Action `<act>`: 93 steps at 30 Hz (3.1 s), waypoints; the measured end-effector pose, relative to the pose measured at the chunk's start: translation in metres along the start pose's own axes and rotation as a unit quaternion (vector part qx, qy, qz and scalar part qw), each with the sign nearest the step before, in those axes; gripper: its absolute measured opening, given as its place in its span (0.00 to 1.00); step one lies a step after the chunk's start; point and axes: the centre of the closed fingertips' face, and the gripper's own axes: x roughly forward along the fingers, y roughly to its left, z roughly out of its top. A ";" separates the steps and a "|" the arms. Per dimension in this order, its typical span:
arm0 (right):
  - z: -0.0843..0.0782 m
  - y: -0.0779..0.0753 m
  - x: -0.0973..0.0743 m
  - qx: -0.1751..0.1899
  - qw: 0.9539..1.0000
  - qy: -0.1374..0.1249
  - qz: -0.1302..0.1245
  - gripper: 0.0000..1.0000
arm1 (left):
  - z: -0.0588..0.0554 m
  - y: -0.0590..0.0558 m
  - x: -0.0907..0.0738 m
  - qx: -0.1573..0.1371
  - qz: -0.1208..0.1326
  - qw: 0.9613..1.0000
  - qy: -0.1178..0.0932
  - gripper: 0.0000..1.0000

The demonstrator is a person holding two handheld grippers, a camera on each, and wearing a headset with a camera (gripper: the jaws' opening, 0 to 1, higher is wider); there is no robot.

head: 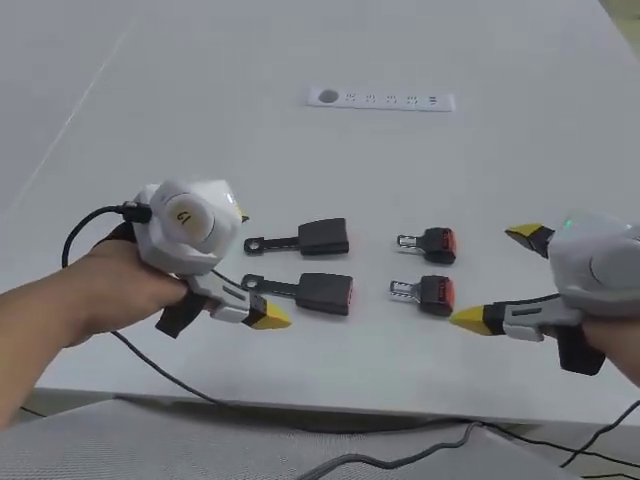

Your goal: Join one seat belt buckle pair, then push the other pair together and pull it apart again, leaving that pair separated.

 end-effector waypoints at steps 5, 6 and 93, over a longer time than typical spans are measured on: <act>-0.005 0.004 0.011 0.002 1.000 0.005 0.023 0.76 | -0.006 -0.004 0.016 -0.001 -0.015 1.000 0.003 0.91; -0.006 0.005 0.014 0.001 1.000 0.006 0.031 0.76 | -0.008 -0.006 0.020 -0.007 -0.022 1.000 0.005 0.91; -0.053 0.017 0.081 -0.177 0.949 0.145 0.219 0.33 | -0.017 -0.025 0.092 0.108 -0.121 0.981 0.105 0.33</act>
